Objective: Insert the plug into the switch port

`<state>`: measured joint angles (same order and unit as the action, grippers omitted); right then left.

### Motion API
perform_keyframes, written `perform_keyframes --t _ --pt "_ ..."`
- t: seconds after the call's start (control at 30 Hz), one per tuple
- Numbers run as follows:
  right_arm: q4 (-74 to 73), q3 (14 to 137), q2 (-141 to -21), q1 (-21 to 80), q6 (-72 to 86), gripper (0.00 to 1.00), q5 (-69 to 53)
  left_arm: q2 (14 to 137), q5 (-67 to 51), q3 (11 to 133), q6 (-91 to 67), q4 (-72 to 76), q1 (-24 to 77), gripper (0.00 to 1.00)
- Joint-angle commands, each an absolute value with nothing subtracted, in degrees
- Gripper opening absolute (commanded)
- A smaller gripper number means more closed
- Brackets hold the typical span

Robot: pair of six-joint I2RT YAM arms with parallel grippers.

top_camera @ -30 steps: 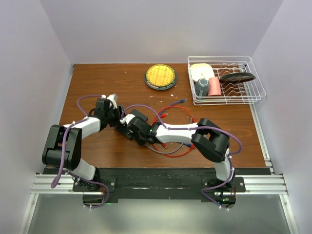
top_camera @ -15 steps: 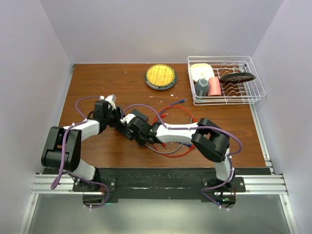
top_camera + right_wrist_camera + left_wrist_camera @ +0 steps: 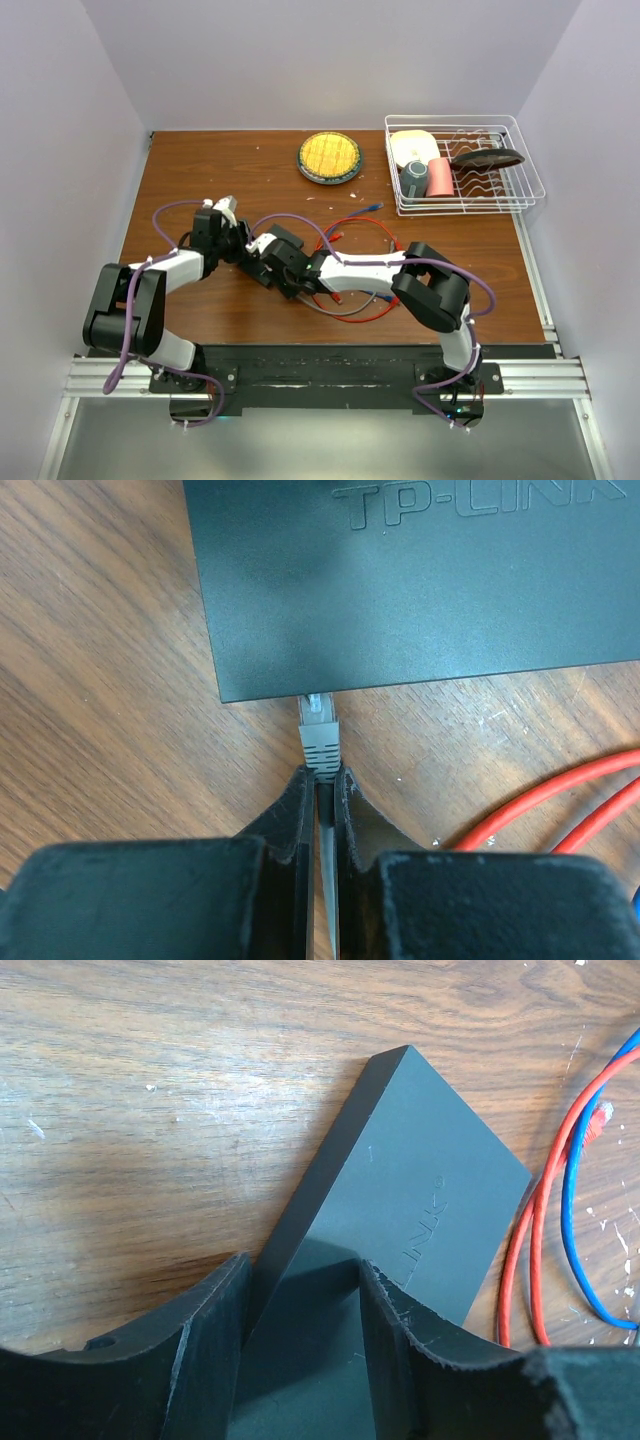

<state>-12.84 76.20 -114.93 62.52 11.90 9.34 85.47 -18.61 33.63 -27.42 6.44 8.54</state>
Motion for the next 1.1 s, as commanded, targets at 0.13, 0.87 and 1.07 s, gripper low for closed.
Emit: perform_keyframes --t 0.13,0.87,1.07 --pt "8.3 84.5 -117.8 60.9 11.9 0.0 9.5 82.5 -35.6 30.2 -33.8 -5.3 15.3 0.36" --pt "6.6 70.8 -112.2 60.9 11.8 0.09 4.1 81.9 -19.3 40.5 -31.0 -13.1 13.3 0.52" --pt "5.5 69.2 -111.2 61.0 11.6 0.21 4.9 80.2 -16.6 42.2 -31.2 -15.5 12.8 0.54"
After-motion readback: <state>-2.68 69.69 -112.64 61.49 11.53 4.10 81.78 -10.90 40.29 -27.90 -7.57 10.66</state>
